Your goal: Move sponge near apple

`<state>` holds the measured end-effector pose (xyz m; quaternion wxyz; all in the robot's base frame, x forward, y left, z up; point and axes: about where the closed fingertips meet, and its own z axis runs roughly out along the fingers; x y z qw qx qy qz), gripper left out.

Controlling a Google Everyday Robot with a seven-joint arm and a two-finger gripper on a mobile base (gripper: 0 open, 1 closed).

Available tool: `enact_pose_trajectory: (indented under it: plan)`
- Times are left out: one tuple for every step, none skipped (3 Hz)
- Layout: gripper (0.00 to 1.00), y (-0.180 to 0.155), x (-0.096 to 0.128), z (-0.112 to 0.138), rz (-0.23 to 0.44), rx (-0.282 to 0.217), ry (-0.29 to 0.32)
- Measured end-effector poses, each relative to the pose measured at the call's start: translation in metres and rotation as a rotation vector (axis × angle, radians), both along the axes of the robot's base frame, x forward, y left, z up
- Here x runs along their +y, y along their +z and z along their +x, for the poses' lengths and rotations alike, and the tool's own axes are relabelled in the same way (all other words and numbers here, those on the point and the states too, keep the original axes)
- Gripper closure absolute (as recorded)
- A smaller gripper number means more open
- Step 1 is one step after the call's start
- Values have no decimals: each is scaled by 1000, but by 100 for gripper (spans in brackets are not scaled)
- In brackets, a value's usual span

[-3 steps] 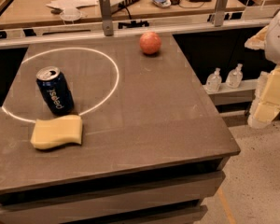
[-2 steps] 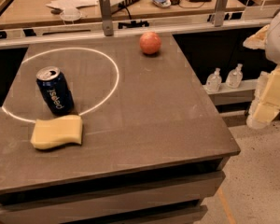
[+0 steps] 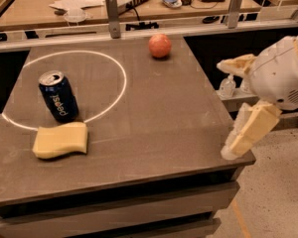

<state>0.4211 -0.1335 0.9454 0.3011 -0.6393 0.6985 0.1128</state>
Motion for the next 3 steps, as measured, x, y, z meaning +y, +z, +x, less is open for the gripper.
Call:
enact_pose_trajectory:
  plan:
    - [0,-9,52,-8,171,-8,116]
    - [0,-23,106,-17,273,27,152]
    - [0,-25,111,-18,280,30,151]
